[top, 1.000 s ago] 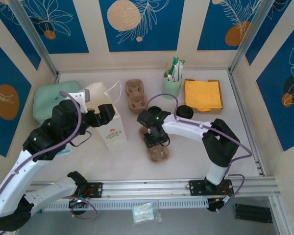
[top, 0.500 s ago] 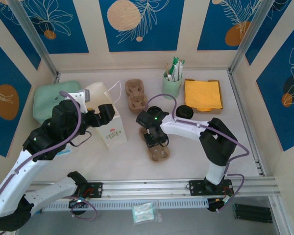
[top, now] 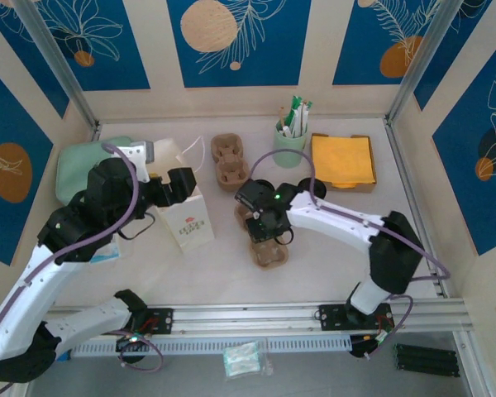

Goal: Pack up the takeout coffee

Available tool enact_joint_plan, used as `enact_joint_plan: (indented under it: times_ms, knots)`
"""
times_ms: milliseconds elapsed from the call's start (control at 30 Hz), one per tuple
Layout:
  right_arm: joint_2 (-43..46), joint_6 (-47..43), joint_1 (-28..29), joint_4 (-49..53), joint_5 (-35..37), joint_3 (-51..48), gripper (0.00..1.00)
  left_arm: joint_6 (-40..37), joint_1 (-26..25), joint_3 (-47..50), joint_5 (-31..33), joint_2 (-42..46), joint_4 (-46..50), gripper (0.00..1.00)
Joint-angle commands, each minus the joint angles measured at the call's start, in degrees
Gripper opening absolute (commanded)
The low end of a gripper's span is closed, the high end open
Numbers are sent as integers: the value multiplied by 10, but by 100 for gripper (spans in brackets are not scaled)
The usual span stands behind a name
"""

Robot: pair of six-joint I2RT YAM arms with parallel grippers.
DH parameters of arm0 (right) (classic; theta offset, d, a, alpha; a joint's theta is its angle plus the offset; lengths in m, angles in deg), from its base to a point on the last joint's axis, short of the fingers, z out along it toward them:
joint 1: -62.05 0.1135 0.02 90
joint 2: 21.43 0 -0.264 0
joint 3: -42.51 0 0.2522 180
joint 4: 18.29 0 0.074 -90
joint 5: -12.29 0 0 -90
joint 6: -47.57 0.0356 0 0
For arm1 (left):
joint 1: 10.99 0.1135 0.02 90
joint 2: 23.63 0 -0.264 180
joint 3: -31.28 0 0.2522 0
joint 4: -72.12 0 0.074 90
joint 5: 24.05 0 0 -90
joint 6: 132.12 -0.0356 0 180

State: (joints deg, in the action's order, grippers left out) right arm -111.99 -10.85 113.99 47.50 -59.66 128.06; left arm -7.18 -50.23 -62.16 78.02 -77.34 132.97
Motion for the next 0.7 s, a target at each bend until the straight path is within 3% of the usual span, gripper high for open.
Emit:
enact_joint_plan:
  times_ms: [0, 233, 467, 667]
  knots:
    - [50, 16, -6, 27, -4, 17, 35, -40, -5, -46, -9, -24, 24, 99]
    - [140, 23, -44, 34, -50, 24, 34, -103, -6, -136, -16, -123, 78, 99]
    - [207, 23, -93, 34, -95, 10, 34, -170, -6, -172, 75, -201, 114, 100]
    - [241, 22, -117, 38, -117, -3, 34, -194, -4, -172, 100, -244, 99, 96]
